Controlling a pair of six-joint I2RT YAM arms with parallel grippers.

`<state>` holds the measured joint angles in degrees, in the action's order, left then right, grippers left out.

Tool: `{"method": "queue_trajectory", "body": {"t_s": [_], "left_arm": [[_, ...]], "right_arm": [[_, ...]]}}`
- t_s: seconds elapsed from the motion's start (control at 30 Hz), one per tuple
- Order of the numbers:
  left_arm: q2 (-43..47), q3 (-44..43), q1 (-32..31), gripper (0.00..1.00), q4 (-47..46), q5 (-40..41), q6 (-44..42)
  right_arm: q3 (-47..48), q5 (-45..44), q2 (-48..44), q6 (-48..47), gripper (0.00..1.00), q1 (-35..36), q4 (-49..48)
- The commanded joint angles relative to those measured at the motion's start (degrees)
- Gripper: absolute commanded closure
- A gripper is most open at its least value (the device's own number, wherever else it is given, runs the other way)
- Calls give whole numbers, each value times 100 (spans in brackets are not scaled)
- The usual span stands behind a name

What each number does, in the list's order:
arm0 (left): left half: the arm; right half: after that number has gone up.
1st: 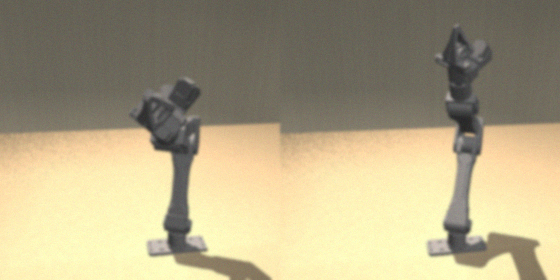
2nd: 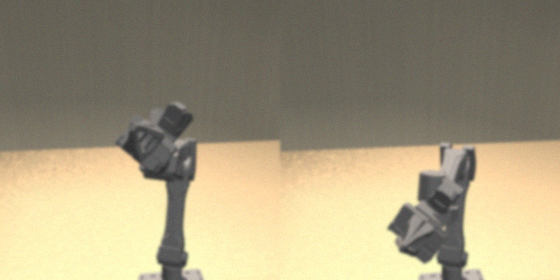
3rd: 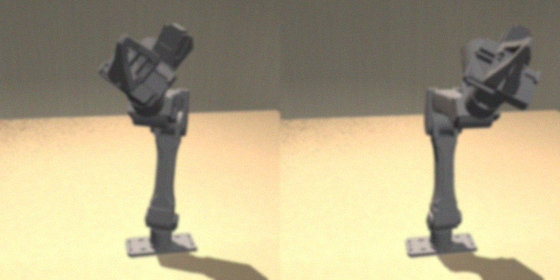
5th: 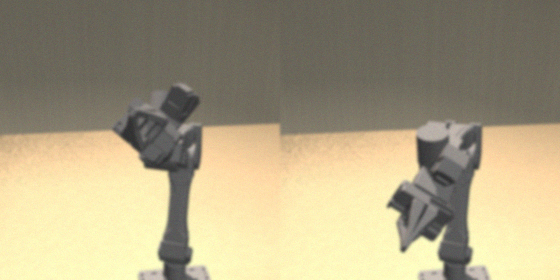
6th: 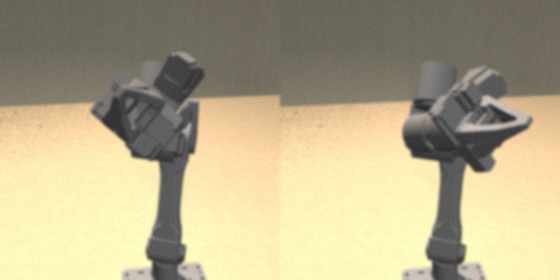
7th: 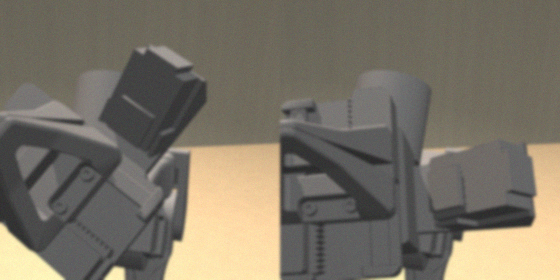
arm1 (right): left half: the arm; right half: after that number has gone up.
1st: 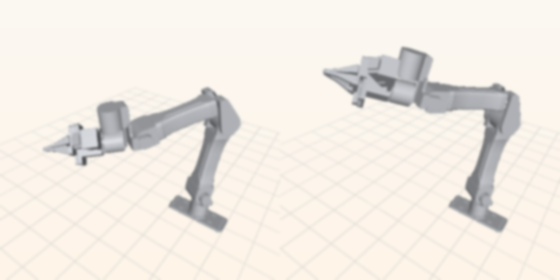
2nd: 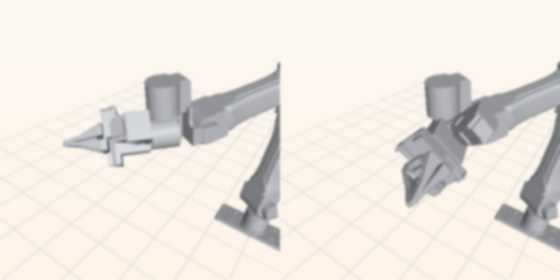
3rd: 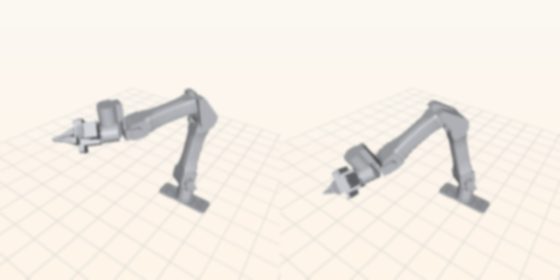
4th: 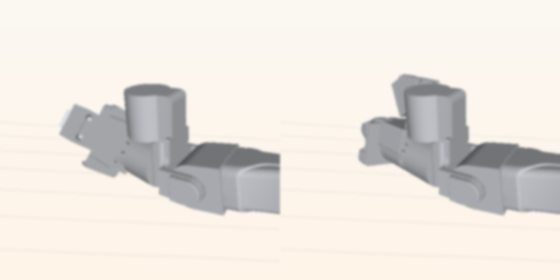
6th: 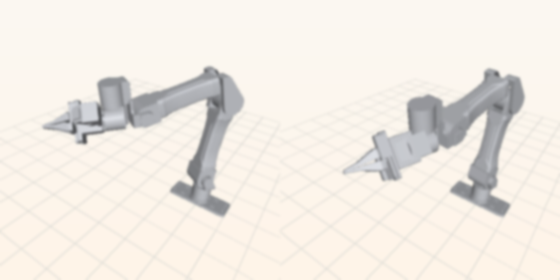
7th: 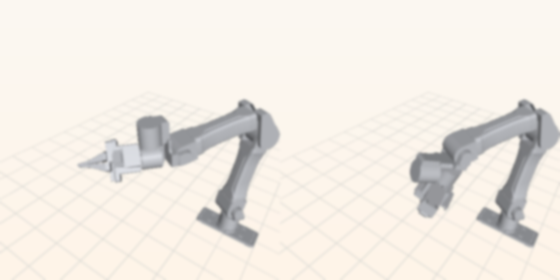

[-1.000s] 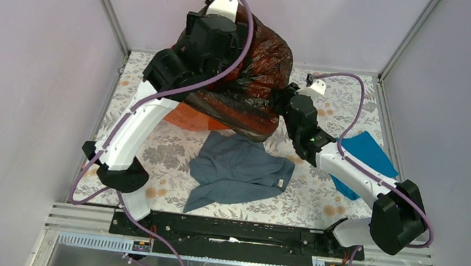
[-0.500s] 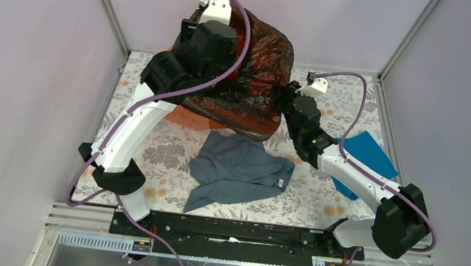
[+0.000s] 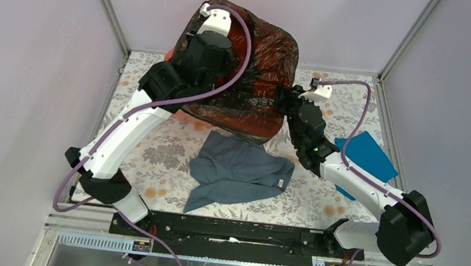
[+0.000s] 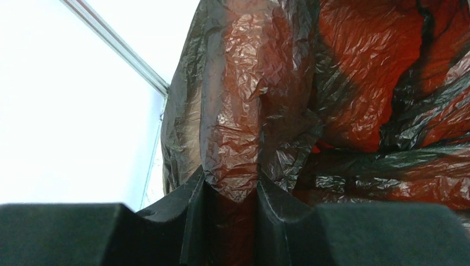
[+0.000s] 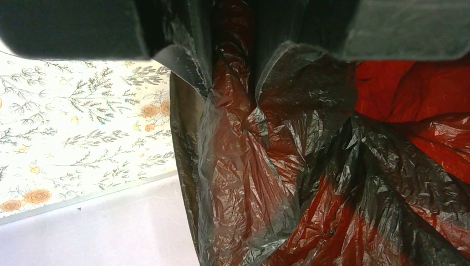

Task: Put the trash bags into the trash bin

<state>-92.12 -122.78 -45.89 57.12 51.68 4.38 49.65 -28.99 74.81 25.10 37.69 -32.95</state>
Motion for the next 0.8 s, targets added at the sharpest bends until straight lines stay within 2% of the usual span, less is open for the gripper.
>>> {"method": "queue_trajectory", "body": {"t_s": [0.0, 0.07, 0.17, 0.23, 0.3, 0.37, 0.6, 0.67, 0.77], "left_arm": [[367, 1010, -282, 100, -1248, -324, -208], [757, 1758, -486, 100, -1993, -156, -546], [1599, 3122, -792, 100, -3489, 123, -1083], [2041, 3955, -909, 100, -4429, 187, -1379], [2266, 4476, -956, 100, -5042, 212, -1551], [2283, 4684, -978, 100, -5246, 224, -1571], [2148, 4947, -1064, 100, -5624, 317, -1543], [2114, 4958, -1073, 100, -5650, 311, -1484], [2046, 4934, -1114, 100, -5646, 288, -1486]], "right_arm": [[-105, 78, -352, -271, 82, 46, -88], [-64, 351, -466, -168, 57, 45, 376], [104, 550, -669, 6, 28, 45, 1325], [139, 568, -857, -15, 13, 38, 1795], [212, 494, -1038, -171, 4, 27, 2208], [303, 418, -1201, -345, 1, -21, 2579], [1052, 569, -1636, -943, 0, -321, 4009], [1225, 1269, -1779, -1356, 0, -317, 4025], [1543, 3171, -1665, -1872, 4, -312, 4011]]}}
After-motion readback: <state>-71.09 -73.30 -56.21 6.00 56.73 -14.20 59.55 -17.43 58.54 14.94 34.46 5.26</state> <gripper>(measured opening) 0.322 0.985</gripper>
